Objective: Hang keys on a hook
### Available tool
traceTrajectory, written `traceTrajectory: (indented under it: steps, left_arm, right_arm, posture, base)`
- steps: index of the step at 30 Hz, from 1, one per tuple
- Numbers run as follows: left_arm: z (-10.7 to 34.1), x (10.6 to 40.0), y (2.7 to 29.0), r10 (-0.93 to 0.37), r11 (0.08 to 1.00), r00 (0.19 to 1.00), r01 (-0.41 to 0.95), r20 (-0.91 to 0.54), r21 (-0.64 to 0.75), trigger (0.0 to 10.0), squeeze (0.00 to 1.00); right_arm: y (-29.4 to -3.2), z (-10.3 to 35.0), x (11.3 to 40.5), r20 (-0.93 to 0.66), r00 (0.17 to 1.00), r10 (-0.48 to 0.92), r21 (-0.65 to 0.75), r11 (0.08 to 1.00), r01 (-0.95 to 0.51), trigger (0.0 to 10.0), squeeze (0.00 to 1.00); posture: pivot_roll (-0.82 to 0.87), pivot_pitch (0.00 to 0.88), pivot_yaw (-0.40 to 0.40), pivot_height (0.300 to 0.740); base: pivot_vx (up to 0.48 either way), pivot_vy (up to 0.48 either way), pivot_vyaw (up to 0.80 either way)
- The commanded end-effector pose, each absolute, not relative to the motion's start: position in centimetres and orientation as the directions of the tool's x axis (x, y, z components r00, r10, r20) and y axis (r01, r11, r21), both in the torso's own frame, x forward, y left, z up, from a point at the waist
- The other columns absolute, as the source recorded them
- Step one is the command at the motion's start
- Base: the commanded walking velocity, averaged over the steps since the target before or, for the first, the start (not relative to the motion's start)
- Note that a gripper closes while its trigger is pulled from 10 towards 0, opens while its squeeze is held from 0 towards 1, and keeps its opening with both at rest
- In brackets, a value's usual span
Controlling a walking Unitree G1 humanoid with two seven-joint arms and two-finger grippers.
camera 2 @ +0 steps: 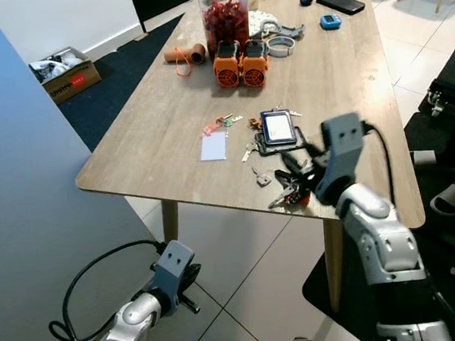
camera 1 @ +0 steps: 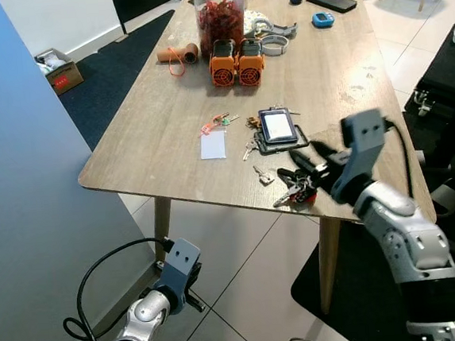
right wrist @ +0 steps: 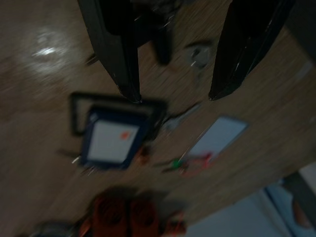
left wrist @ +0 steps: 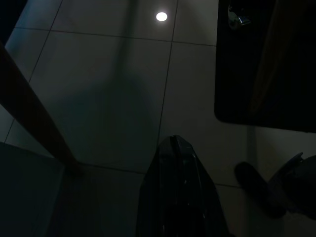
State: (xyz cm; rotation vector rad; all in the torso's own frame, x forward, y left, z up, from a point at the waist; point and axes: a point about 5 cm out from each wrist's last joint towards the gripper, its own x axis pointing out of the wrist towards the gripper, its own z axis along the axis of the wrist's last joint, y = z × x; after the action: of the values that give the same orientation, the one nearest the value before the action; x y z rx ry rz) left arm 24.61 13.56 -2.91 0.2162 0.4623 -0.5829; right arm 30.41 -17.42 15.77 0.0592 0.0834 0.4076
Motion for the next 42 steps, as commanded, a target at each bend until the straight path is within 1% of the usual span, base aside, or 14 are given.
traceTrajectory:
  steps: [1, 7, 11, 13, 18, 22, 29, 36, 42]
  left_arm:
    - [-3.4, 24.0, 14.5, -0.461, 0.817, 0.731, 0.571, -0.503, 0.082, 10.0, 0.0]
    - [-3.4, 23.9, 14.6, -0.463, 0.814, 0.728, 0.575, -0.505, 0.084, 10.0, 0.0]
    - [-3.4, 23.9, 14.6, -0.462, 0.814, 0.729, 0.575, -0.505, 0.085, 10.0, 0.0]
    - [-3.4, 23.9, 14.6, -0.463, 0.814, 0.73, 0.574, -0.503, 0.084, 10.0, 0.0]
    - [-3.4, 23.9, 14.7, -0.462, 0.816, 0.73, 0.573, -0.503, 0.082, 10.0, 0.0]
    - [-3.4, 23.9, 14.6, -0.463, 0.815, 0.73, 0.573, -0.503, 0.082, 10.0, 0.0]
    - [-3.4, 23.9, 14.4, -0.469, 0.811, 0.726, 0.58, -0.503, 0.081, 10.0, 0.0]
    - [-3.4, 23.9, 14.4, -0.471, 0.808, 0.723, 0.584, -0.504, 0.082, 10.0, 0.0]
    - [-3.4, 23.9, 14.4, -0.472, 0.806, 0.722, 0.586, -0.506, 0.085, 10.0, 0.0]
  right_arm:
    - [-16.6, 14.7, 30.0, -0.114, 0.892, 0.438, 0.064, 0.899, -0.434, 10.0, 0.0]
    - [-16.1, 13.6, 29.1, -0.181, 0.858, 0.48, 0.059, 0.877, -0.478, 10.0, 0.0]
    - [-16.4, 13.6, 28.7, -0.187, 0.859, 0.477, 0.058, 0.878, -0.475, 10.0, 0.0]
    - [-17.3, 13.7, 28.4, -0.18, 0.885, 0.43, 0.064, 0.903, -0.426, 10.0, 0.0]
    - [-18.4, 13.6, 28.0, -0.171, 0.916, 0.362, 0.079, 0.932, -0.353, 10.0, 0.0]
    - [-18.6, 13.5, 27.9, -0.175, 0.921, 0.349, 0.081, 0.937, -0.34, 10.0, 0.0]
    - [-18.5, 12.8, 27.8, -0.213, 0.915, 0.342, 0.072, 0.94, -0.335, 10.0, 0.0]
    - [-18.4, 12.7, 28.2, -0.213, 0.918, 0.333, 0.076, 0.943, -0.325, 10.0, 0.0]
    - [-17.8, 12.7, 28.4, -0.225, 0.907, 0.356, 0.079, 0.935, -0.347, 10.0, 0.0]
  posture:
    - [0.04, 0.114, 0.01, 0.74]
    - [0.04, 0.117, 0.009, 0.74]
    - [0.04, 0.117, 0.009, 0.74]
    - [0.04, 0.118, 0.011, 0.74]
    - [0.03, 0.12, 0.014, 0.74]
    - [0.03, 0.123, 0.016, 0.74]
    - [0.03, 0.123, 0.015, 0.74]
    - [0.03, 0.123, 0.015, 0.74]
    - [0.04, 0.12, 0.011, 0.74]
  base:
    - [0.0, 0.0, 0.0]
    - [0.0, 0.0, 0.0]
    - [0.0, 0.0, 0.0]
    - [0.0, 0.0, 0.0]
    - [0.0, 0.0, 0.0]
    - [0.0, 0.0, 0.0]
    - [0.0, 0.0, 0.0]
    - [0.0, 0.0, 0.0]
    - [0.0, 0.0, 0.0]
